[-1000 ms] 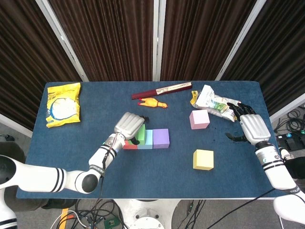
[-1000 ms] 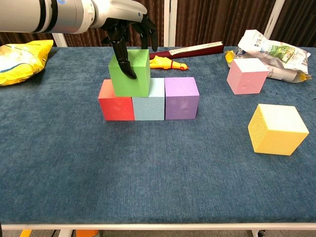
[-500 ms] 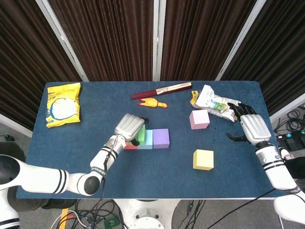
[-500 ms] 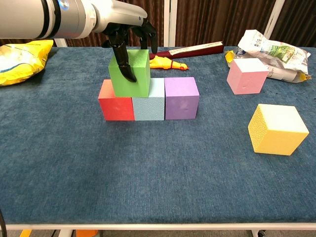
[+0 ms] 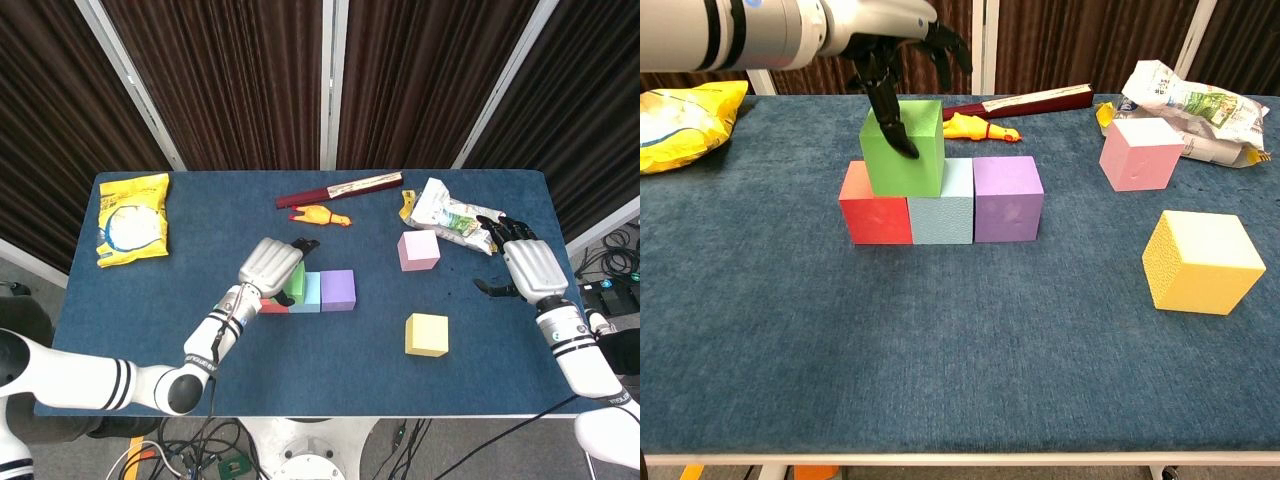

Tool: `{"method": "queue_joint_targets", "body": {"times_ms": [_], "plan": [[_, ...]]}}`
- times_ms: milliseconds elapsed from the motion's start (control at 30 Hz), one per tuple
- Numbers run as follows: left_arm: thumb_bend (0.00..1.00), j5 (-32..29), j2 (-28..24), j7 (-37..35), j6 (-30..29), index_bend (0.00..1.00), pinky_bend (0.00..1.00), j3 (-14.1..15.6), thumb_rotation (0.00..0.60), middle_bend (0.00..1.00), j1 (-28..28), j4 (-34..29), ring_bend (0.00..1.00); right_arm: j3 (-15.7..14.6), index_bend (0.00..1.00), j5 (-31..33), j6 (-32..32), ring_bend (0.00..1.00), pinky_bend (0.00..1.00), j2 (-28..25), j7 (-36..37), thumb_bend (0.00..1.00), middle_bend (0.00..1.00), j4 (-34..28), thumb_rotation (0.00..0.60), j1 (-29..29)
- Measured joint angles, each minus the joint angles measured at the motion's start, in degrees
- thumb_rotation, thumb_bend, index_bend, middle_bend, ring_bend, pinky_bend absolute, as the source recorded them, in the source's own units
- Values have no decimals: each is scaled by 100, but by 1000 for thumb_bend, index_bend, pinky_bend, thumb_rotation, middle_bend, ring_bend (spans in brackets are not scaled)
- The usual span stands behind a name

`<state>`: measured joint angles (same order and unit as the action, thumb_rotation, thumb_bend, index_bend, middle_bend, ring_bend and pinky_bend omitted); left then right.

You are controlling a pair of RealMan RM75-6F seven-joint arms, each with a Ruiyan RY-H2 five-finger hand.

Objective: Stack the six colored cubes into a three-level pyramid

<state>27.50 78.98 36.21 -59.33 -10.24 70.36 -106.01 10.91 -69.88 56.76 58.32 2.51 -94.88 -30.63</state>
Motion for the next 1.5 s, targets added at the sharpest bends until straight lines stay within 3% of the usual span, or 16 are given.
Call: {"method": "queue_joint_targets", "body": {"times_ms": [667, 1067, 1167, 1267, 1400, 1500], "plan": [[0, -135, 114, 173, -16, 128, 777, -107, 600, 176, 78, 103, 829, 2, 0, 2, 18, 47, 87, -35, 13, 148, 163, -16, 600, 43], [0, 285, -285, -57, -66, 130, 764, -28, 600, 183, -205, -367, 822, -22, 0, -46, 43, 47, 88, -70, 81, 148, 163, -21, 600, 99], [0, 593, -511, -317, -137, 131, 739, -1, 600, 184, -445, -462, 779, -52, 0, -54, 45, 46, 116, -102, 88, 148, 164, -19, 600, 133], [0, 921, -760, -692, -243, 143, 711, 30, 600, 184, -766, -515, 674, -84, 0, -38, -13, 47, 164, -120, 76, 148, 167, -3, 600, 141], [0, 1389, -1048, -1265, -473, 180, 661, 91, 600, 185, -1302, -468, 524, -138, 0, -29, -121, 51, 164, -118, -25, 149, 197, 11, 600, 119], [0, 1722, -1216, -1552, -741, 186, 599, 186, 600, 186, -1725, -318, 482, -195, 0, -127, -243, 55, 165, -167, 23, 149, 217, -107, 600, 99]]}}
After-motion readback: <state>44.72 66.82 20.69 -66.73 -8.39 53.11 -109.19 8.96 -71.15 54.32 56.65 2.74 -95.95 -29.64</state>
